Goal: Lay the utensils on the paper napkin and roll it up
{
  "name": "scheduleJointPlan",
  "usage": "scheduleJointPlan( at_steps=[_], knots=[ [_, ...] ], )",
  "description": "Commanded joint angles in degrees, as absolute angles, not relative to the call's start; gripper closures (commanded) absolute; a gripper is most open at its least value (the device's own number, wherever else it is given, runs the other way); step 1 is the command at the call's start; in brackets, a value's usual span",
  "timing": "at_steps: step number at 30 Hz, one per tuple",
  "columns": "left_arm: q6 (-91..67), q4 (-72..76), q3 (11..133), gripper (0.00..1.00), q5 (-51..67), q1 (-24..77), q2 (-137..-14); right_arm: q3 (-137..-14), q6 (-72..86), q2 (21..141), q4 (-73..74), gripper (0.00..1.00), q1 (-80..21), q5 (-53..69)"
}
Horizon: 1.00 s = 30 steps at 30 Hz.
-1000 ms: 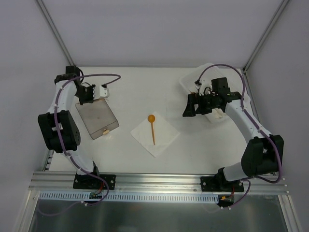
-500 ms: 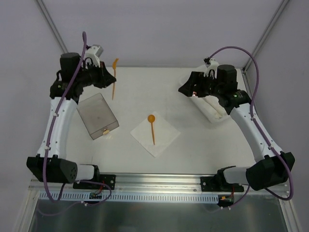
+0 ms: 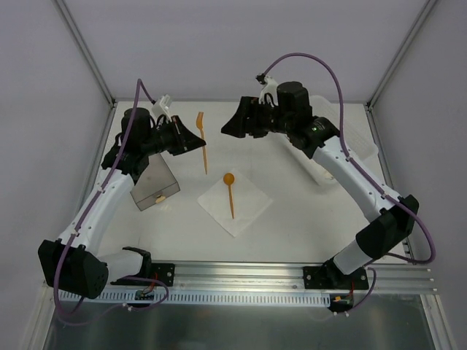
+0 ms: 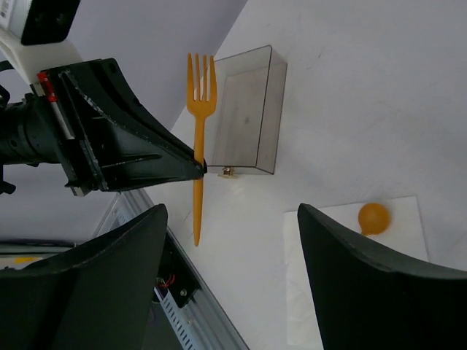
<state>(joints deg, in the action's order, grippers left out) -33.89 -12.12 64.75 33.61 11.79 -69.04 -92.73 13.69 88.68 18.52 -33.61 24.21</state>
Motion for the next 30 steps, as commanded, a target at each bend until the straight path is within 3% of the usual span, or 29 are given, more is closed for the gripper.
scheduleJointPlan(
  at_steps=[1, 5, 10, 19, 30],
  knots=[
    [-39.02, -4.13, 63.64, 1.0, 35.33, 14.67, -65.22, -97.46, 15.73, 90.87, 18.81, 0.24, -37.17, 22.06],
    [-40.34, -3.08, 63.19, 1.0, 36.21, 15.47, -65.65, -99.13, 16.0, 93.6, 19.25, 0.25, -40.69, 20.39],
    [-42.19, -1.32, 61.7, 1.0, 37.35, 15.99, -65.57, -100.02, 16.44, 95.01, 19.77, 0.38, -41.92, 18.64],
    [-42.28, -0.18, 59.41, 1.0, 38.23, 17.14, -65.13, -102.04, 17.84, 96.85, 20.13, 0.4, -42.01, 18.11],
    [-42.98, -0.26, 60.29, 1.0, 38.58, 17.23, -65.3, -99.58, 17.49, 97.56, 20.13, 0.52, -42.45, 17.75]
  ],
)
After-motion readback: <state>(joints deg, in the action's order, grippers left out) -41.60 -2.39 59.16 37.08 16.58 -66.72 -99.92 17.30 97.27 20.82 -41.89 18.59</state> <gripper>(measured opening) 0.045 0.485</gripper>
